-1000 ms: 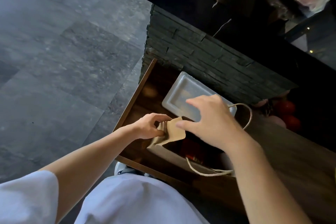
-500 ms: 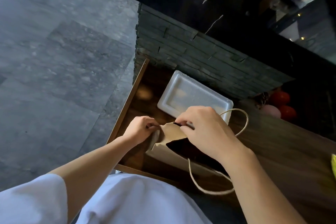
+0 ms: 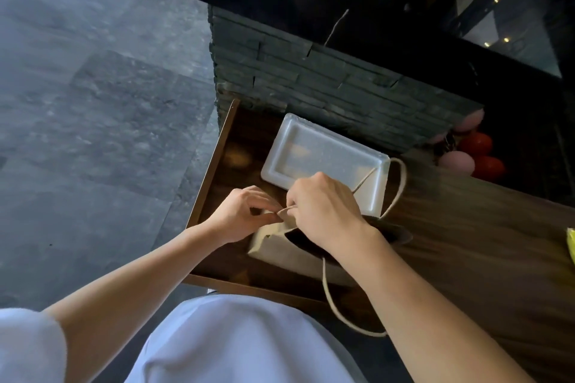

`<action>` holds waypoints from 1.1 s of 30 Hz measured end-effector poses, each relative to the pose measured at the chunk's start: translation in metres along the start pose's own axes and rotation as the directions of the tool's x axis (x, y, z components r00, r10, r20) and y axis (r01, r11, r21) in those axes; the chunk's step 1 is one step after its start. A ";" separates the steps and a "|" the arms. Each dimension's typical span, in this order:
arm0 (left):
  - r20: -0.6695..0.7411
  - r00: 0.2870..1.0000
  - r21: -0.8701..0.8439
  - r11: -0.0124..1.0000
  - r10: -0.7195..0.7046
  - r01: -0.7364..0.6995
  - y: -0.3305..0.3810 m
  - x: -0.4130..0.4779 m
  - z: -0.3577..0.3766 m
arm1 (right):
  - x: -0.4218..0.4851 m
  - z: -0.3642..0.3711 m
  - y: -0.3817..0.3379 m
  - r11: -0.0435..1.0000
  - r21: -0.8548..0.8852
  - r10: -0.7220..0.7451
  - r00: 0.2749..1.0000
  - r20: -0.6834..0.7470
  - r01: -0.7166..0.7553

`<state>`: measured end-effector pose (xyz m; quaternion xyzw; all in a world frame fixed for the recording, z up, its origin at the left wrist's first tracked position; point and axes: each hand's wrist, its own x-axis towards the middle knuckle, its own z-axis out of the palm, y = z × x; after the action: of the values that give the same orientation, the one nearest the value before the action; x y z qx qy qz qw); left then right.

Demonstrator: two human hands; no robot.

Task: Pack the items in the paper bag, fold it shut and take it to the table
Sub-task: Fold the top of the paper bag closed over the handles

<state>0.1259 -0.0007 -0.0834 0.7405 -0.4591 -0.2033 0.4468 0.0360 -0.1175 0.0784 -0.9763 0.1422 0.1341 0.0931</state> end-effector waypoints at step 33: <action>0.164 0.808 -0.526 0.643 -0.566 0.557 0.023 -0.019 0.020 | -0.087 0.138 0.141 -0.024 0.976 0.563 0.804 0.191 -0.215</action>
<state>0.0904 0.0025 -0.0761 0.6865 -0.1248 -0.4489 0.5583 -0.1193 -0.1986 -0.0472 -0.5860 0.4745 -0.1043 0.6485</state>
